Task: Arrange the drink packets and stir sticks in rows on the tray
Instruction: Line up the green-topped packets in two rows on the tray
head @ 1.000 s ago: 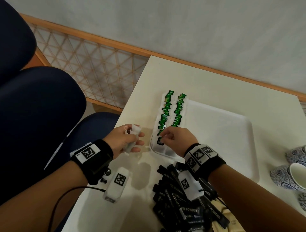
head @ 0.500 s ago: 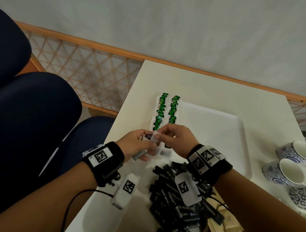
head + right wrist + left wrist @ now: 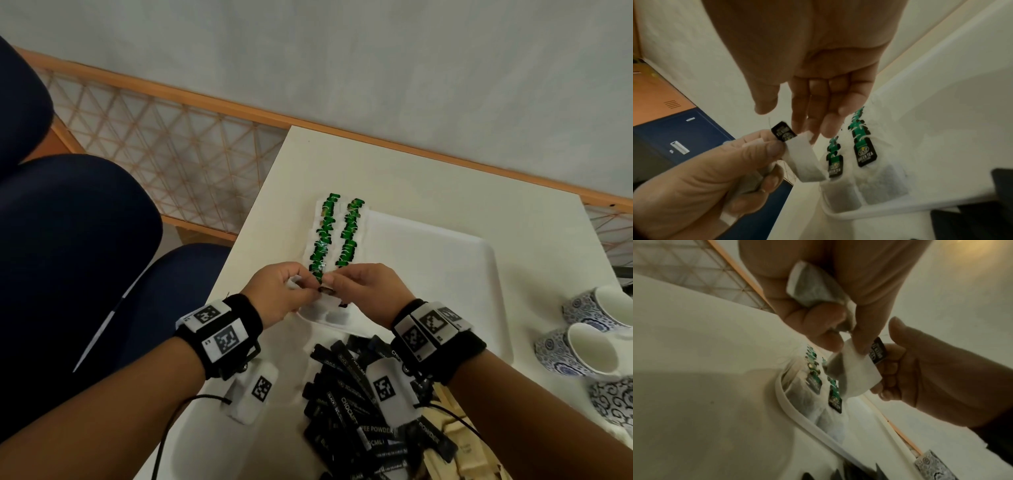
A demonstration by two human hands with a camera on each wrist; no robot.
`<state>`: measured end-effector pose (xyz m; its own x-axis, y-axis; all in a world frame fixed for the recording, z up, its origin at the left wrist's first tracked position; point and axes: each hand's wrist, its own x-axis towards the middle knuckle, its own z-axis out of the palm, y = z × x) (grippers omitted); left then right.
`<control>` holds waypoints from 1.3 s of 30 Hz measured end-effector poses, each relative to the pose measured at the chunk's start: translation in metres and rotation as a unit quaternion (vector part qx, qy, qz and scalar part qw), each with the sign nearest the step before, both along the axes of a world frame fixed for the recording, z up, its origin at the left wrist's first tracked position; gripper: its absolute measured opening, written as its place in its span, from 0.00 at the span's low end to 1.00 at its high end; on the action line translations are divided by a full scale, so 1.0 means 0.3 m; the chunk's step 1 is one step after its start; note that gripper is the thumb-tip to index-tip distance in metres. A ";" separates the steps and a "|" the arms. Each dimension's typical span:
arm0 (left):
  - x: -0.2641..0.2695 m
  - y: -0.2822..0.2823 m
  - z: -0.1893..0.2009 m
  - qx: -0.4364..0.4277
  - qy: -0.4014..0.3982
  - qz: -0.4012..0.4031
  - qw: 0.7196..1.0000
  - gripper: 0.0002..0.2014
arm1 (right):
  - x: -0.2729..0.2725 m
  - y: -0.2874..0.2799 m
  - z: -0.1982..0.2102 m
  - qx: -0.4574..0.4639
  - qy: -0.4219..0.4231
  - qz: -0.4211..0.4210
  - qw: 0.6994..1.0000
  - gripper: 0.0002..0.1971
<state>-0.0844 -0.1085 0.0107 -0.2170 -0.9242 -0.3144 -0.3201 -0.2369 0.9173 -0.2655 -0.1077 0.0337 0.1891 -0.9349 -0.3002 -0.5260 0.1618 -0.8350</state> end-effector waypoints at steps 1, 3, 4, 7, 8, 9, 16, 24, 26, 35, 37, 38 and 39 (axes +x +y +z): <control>-0.002 -0.001 -0.003 -0.022 -0.001 0.001 1.000 0.04 | 0.000 -0.001 0.000 0.017 -0.004 -0.008 1.000 0.13; -0.003 -0.004 -0.014 -0.055 0.001 -0.005 0.998 0.09 | 0.000 -0.005 -0.002 0.051 -0.012 -0.016 0.999 0.15; -0.004 -0.004 -0.018 -0.064 0.004 -0.007 0.998 0.11 | 0.001 -0.005 -0.002 0.063 -0.016 -0.015 0.998 0.15; -0.004 -0.007 -0.024 -0.082 0.015 -0.001 0.996 0.13 | 0.004 -0.005 -0.002 0.108 -0.027 -0.015 0.994 0.13; -0.006 -0.008 -0.023 -0.087 0.021 -0.004 0.996 0.14 | 0.005 -0.003 -0.003 0.123 -0.039 -0.012 0.992 0.11; -0.009 -0.006 -0.020 -0.090 0.026 -0.009 0.996 0.13 | 0.006 -0.002 -0.003 0.134 -0.054 -0.008 0.990 0.09; -0.015 -0.007 -0.023 -0.096 0.011 -0.014 0.995 0.11 | -0.008 -0.009 -0.003 0.091 -0.054 -0.009 0.994 0.10; 0.018 -0.012 -0.076 -0.057 -0.060 -0.005 0.997 0.11 | -0.042 -0.010 -0.024 -0.021 0.083 0.009 0.996 0.08; 0.029 -0.010 -0.083 -0.054 -0.076 -0.002 0.996 0.10 | -0.038 -0.002 -0.033 -0.026 0.085 0.020 0.996 0.10; 0.051 0.001 -0.124 -0.028 -0.139 -0.021 0.990 0.11 | -0.006 -0.002 -0.083 0.014 0.053 0.029 0.998 0.11; 0.044 -0.002 -0.134 -0.019 -0.145 -0.028 0.989 0.12 | -0.020 -0.008 -0.097 0.052 0.028 -0.011 0.998 0.11; 0.039 -0.005 -0.137 -0.013 -0.147 -0.031 0.989 0.12 | -0.027 -0.010 -0.106 0.073 0.013 -0.040 0.996 0.10; 0.033 -0.007 -0.139 -0.008 -0.148 -0.033 0.988 0.12 | -0.032 -0.010 -0.113 0.097 -0.004 -0.074 0.992 0.09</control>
